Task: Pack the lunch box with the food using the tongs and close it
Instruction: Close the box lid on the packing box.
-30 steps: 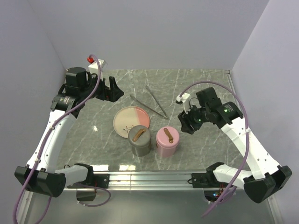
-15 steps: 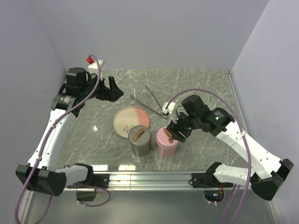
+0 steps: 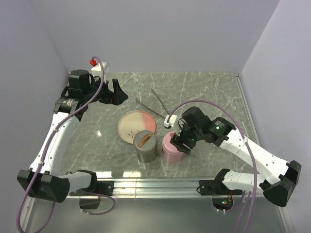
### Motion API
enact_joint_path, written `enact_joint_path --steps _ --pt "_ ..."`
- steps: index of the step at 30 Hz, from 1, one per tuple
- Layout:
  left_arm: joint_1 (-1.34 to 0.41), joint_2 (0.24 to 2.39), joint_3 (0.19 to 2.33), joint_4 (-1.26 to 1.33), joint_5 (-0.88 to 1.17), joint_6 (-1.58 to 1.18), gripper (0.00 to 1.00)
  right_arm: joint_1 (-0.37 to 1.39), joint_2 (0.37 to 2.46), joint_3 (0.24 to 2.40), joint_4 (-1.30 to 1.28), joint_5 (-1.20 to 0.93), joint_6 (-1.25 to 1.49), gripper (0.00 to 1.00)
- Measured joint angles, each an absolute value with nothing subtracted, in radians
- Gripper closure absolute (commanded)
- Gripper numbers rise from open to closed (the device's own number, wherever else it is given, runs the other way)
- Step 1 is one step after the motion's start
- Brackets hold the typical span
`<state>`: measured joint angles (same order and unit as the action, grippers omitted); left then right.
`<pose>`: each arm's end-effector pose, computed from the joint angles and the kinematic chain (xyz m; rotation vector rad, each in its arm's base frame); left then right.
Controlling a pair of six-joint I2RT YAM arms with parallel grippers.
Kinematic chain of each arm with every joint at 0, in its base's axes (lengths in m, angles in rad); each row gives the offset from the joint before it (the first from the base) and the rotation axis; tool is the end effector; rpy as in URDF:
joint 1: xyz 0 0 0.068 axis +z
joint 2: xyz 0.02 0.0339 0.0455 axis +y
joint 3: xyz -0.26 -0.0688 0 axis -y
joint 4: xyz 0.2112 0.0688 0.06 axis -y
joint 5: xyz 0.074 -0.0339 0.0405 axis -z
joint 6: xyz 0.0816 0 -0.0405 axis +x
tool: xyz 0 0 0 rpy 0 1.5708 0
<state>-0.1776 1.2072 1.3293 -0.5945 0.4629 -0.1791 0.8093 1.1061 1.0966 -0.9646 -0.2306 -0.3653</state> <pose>0.2502 -0.0819 0.3749 0.2925 2.0389 -0.6942 0.1255 0.1587 0.2770 -1.5009 2.0895 0.4645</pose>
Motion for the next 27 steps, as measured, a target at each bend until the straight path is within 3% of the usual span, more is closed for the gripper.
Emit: enact_joint_path --steps 14,21,27 --pt "-0.177 1.207 1.329 -0.595 0.474 -0.18 0.01 0.816 1.124 1.081 -0.894 -0.228 -0.34 0.3" --pt "-0.177 1.209 1.329 -0.617 0.474 -0.155 0.01 0.79 1.13 1.171 -0.921 -0.232 -0.333 0.21" --pt "-0.177 1.248 1.338 -0.673 0.471 -0.113 0.01 0.658 1.12 1.306 -0.912 -0.265 -0.322 0.14"
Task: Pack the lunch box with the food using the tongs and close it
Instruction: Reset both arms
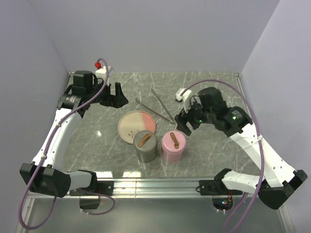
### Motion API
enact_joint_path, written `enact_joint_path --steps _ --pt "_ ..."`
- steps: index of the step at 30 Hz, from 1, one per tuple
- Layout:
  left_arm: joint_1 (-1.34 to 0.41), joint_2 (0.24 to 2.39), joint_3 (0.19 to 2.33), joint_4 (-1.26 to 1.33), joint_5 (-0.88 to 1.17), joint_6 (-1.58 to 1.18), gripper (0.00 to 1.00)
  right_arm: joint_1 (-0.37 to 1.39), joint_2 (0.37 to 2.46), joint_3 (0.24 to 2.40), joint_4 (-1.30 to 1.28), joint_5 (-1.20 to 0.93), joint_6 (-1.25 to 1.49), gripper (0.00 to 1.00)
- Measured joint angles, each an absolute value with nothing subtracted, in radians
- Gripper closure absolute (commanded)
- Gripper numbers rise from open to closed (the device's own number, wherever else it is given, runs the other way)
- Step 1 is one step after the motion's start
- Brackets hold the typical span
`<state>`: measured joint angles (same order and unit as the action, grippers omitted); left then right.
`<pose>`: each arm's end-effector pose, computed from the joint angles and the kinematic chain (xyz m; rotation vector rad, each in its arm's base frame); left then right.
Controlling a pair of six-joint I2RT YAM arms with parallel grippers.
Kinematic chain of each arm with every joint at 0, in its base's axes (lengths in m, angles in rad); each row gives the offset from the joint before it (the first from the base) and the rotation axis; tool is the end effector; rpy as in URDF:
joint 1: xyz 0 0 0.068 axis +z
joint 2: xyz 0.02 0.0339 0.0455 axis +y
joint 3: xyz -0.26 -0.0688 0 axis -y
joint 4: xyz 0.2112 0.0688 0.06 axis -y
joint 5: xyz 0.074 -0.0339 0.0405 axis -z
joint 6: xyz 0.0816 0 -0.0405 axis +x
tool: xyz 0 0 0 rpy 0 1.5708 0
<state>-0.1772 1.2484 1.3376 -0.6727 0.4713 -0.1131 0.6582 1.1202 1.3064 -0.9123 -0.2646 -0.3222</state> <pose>0.2544 -0.0832 0.3579 0.3450 2.1302 -0.6750 0.1590 0.1499 0.3442 -1.2085 1.9715 0.4763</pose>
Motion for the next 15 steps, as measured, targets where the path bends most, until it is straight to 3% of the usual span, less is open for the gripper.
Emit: enact_joint_path --steps 15 --pt "-0.151 1.283 1.301 -0.636 0.394 -0.099 0.0 0.154 1.221 1.266 -0.822 -0.437 -0.168 0.1"
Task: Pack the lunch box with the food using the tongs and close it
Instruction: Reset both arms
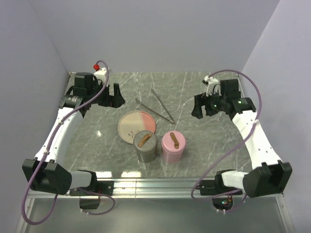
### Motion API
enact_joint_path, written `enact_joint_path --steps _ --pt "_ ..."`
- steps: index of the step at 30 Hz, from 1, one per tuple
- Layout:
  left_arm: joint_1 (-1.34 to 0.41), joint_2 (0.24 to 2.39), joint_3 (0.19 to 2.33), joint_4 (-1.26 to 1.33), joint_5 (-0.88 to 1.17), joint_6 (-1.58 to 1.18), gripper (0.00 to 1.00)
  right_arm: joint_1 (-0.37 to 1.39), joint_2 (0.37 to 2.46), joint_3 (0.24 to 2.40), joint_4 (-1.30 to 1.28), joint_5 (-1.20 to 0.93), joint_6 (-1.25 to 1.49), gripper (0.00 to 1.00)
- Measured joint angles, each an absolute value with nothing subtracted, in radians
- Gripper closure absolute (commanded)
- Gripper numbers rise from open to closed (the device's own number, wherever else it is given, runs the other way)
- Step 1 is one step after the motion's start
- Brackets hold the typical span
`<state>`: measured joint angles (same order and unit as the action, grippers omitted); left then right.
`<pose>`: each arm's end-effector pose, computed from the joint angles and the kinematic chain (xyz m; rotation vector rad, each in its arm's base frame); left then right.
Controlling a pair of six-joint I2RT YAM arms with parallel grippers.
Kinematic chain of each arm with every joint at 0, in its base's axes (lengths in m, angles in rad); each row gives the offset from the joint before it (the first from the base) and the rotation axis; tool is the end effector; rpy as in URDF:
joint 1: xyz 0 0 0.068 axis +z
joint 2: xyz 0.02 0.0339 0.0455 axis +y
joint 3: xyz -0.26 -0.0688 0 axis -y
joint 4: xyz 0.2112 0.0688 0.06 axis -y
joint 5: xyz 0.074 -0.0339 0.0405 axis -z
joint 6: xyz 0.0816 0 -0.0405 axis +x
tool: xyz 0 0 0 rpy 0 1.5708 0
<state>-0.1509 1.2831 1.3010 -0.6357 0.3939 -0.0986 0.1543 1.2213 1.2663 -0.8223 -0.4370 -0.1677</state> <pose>0.2702 -0.0728 0.3401 0.2814 2.1729 -0.5715 0.2365 0.0717 0.3235 -0.5801 2.2367 0.5044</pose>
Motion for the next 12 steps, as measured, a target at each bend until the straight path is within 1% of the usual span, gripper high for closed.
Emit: enact_joint_path --steps 6,12 --pt "-0.144 1.275 1.179 -0.607 0.344 -0.086 0.0 0.11 1.267 1.126 -0.781 -0.427 -0.141 0.1" --pt "-0.142 1.25 1.122 -0.603 0.323 -0.084 0.0 0.11 1.259 1.103 -0.747 -0.428 -0.122 0.09"
